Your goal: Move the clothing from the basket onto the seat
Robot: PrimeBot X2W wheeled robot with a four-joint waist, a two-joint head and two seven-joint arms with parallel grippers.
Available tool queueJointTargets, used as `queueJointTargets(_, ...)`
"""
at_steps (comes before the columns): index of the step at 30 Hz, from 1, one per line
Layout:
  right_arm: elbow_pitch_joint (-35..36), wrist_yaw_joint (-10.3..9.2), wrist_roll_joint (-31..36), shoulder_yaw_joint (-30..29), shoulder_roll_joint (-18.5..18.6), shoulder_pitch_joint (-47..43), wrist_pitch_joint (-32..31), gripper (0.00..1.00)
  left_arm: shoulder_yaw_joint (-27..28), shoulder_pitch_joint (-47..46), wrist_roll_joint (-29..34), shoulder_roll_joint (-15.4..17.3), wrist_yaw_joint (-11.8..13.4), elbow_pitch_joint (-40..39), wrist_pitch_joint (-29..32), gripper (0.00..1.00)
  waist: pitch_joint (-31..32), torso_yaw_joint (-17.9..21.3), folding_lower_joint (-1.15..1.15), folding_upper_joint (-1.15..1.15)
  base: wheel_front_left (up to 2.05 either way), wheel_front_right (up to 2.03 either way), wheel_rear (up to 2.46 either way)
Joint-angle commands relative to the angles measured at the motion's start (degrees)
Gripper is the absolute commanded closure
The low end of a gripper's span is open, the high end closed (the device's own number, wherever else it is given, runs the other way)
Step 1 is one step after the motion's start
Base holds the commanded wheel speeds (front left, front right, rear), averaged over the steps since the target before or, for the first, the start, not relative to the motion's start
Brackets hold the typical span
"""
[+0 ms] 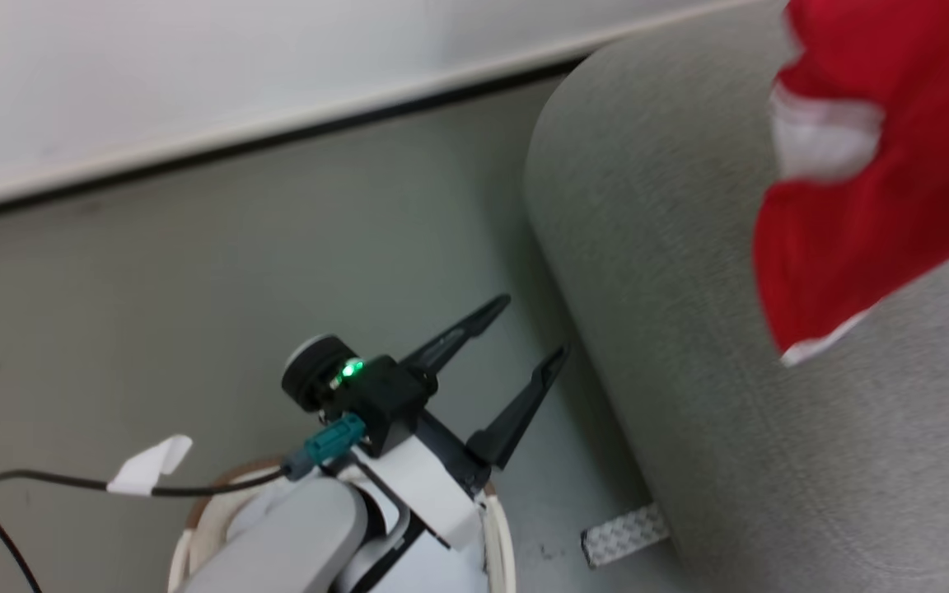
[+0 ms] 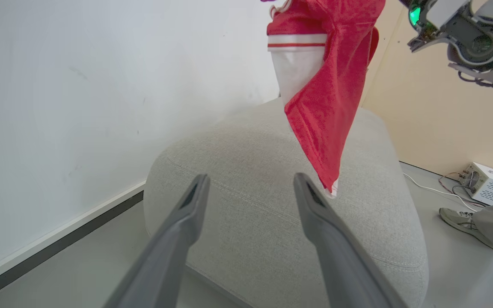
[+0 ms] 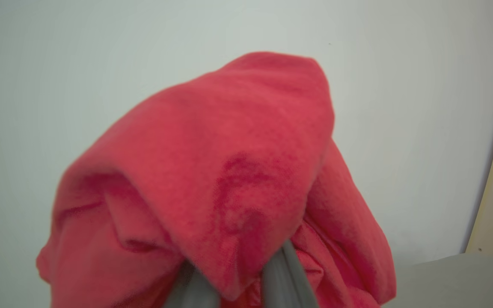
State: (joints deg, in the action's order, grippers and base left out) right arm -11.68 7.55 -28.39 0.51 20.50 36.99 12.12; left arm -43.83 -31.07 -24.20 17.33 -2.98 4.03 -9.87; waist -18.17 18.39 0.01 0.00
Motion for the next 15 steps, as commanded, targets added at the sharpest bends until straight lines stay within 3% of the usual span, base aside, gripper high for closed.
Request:
queueJointTargets(1, -1.4, -0.12, -0.2, -1.8, 1.7, 5.2, -0.7, 1.0, 0.4, -2.2, 1.1, 0.8, -0.3, -0.8, 0.6, 0.0, -8.7, -4.7, -0.01, 0.0, 0.0, 0.0, 0.0)
queueJointTargets(7, -8.3, -0.12, 0.8, -6.6, 7.8, 17.9, -2.8, 1.0, 0.5, -6.1, 1.9, 0.6, -0.7, -1.8, 0.8, 0.0, -16.2, -9.0, -0.01, 0.0, 0.0, 0.0, 0.0)
queueJointTargets(15, -20.2, -0.12, 6.2, -9.3, 12.0, 28.5, -2.2, 1.0, 0.7, -7.8, 2.3, 0.2, -0.7, -0.7, -0.7, 0.0, -21.1, -13.2, -0.01, 0.0, 0.0, 0.0, 0.0)
